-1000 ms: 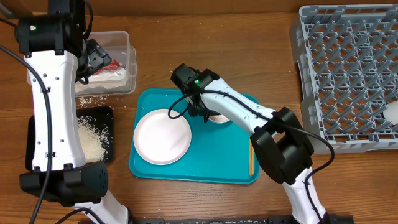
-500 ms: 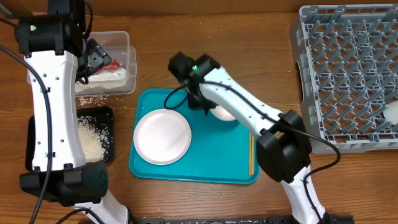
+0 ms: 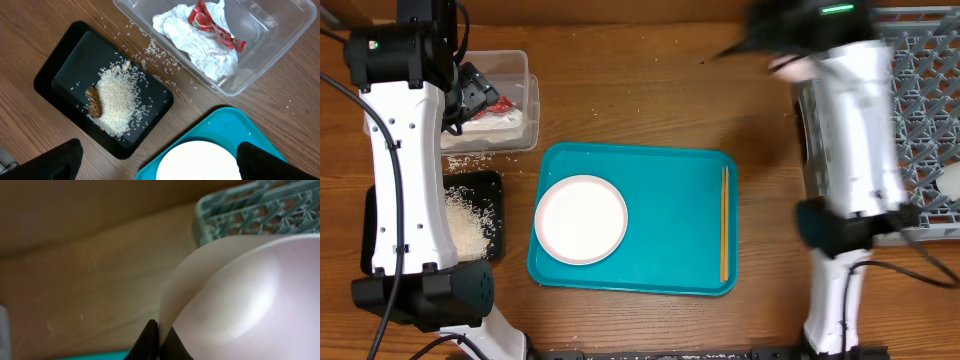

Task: Sort waste into correct bins and load items into the dishwasher
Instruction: 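Carry the white saucer with the right gripper to the rack, then place the saucer upright in the rack and open the right gripper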

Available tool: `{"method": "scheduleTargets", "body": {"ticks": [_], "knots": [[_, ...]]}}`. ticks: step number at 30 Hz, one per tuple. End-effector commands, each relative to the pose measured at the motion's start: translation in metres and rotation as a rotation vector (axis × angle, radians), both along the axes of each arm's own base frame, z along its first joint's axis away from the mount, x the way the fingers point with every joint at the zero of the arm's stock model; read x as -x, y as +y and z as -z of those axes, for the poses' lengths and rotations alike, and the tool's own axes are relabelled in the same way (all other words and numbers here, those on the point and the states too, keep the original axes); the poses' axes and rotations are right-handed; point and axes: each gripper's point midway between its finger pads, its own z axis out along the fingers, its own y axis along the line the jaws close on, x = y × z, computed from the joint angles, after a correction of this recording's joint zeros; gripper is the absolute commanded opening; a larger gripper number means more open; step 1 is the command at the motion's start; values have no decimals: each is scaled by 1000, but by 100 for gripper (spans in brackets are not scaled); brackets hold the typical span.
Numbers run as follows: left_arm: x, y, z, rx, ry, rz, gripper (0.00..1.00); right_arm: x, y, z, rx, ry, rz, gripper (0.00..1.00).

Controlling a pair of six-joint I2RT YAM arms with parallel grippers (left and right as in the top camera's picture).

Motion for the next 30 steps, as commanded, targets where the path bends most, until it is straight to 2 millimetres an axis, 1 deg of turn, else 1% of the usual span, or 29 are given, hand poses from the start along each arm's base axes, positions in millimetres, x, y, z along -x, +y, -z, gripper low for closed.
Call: {"method": "scheduleTargets", "body": {"ticks": [1,3,4,5,7,8,9,10,12,14,17,19,21,25,27,30], "knots": [[0,3,-2,-14,-6,-15,100,0,-50,-37,-211,-144,-217,4],[0,3,-2,-14,-6,-15,100,-1,-87,-45,-277,-211,-245,4],[0,3,-2,-14,-6,-15,100,-1,-108,-46,-300,-240,-240,4],[0,3,-2,-14,-6,-15,100,-1,-135,-46,-316,-271,-224,4],[0,3,-2,-14,-6,-15,100,2,-181,-40,-334,-306,-182,4],[0,3,-2,-14,-6,-15,100,3,-200,-35,-344,-314,-155,4],[0,3,-2,-14,-6,-15,100,5,-226,-26,-365,-324,-120,4],[0,3,-2,-14,-6,-15,100,7,-243,-19,-397,-335,-107,4],[0,3,-2,-14,-6,-15,100,9,-257,-12,-486,-375,-133,4],[0,3,-2,-14,-6,-15,100,10,-267,-10,-596,-459,-213,4],[0,3,-2,-14,-6,-15,100,8,-279,-4,-659,-570,-325,4],[0,3,-2,-14,-6,-15,100,7,-283,3,-683,-619,-385,4],[0,3,-2,-14,-6,-15,100,4,-284,15,-702,-656,-441,4],[0,3,-2,-14,-6,-15,100,-4,-289,47,-717,-653,-431,4],[0,3,-2,-14,-6,-15,100,-9,-295,65,-719,-636,-386,4],[0,3,-2,-14,-6,-15,100,-14,-305,96,-731,-586,-273,4]]}}
